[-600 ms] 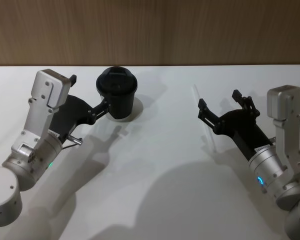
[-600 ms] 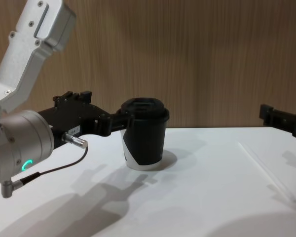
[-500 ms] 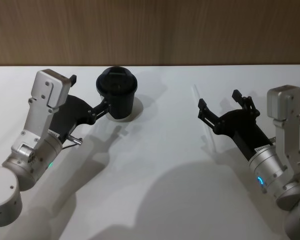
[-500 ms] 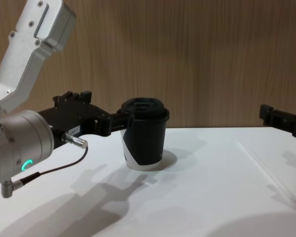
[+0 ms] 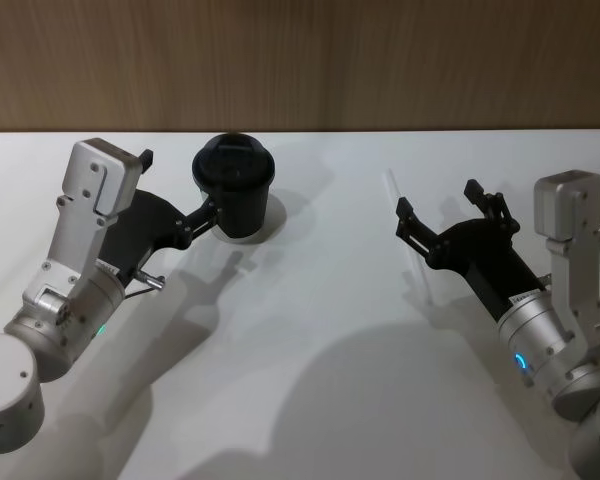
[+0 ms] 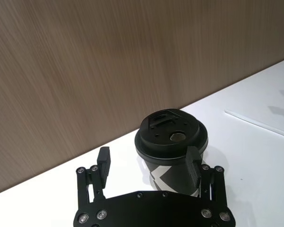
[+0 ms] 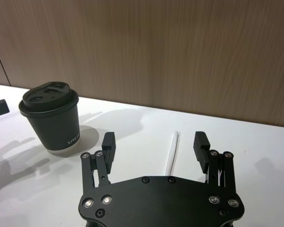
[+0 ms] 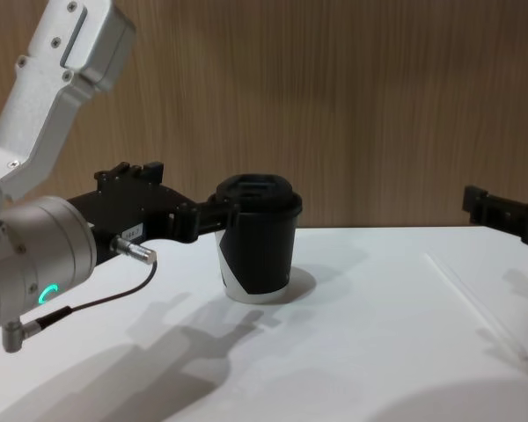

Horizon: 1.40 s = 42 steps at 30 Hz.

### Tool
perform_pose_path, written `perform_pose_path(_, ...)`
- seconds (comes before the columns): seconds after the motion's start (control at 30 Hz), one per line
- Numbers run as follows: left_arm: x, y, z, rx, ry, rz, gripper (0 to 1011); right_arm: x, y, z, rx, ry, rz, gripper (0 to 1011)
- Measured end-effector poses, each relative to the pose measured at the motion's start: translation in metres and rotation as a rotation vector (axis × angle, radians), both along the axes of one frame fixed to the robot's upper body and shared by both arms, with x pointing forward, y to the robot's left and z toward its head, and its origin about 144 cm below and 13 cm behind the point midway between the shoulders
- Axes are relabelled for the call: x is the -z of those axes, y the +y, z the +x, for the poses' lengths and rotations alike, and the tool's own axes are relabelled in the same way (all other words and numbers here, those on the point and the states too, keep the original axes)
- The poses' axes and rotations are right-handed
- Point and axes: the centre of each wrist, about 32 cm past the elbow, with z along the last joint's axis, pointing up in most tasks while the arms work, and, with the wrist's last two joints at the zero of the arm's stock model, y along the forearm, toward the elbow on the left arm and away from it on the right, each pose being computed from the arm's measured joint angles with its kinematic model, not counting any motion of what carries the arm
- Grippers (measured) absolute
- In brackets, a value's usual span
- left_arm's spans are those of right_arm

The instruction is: Pick up the straw with one hand, pass it to the other hand, and insert it into the cup.

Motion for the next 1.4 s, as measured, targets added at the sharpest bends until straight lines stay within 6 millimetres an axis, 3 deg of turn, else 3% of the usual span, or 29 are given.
perform_pose_path(1.4,0.0,0.0,0.0,0.0,0.0,0.0,1001,0.0,0.0,0.0,0.0,0.0,0.0,1001)
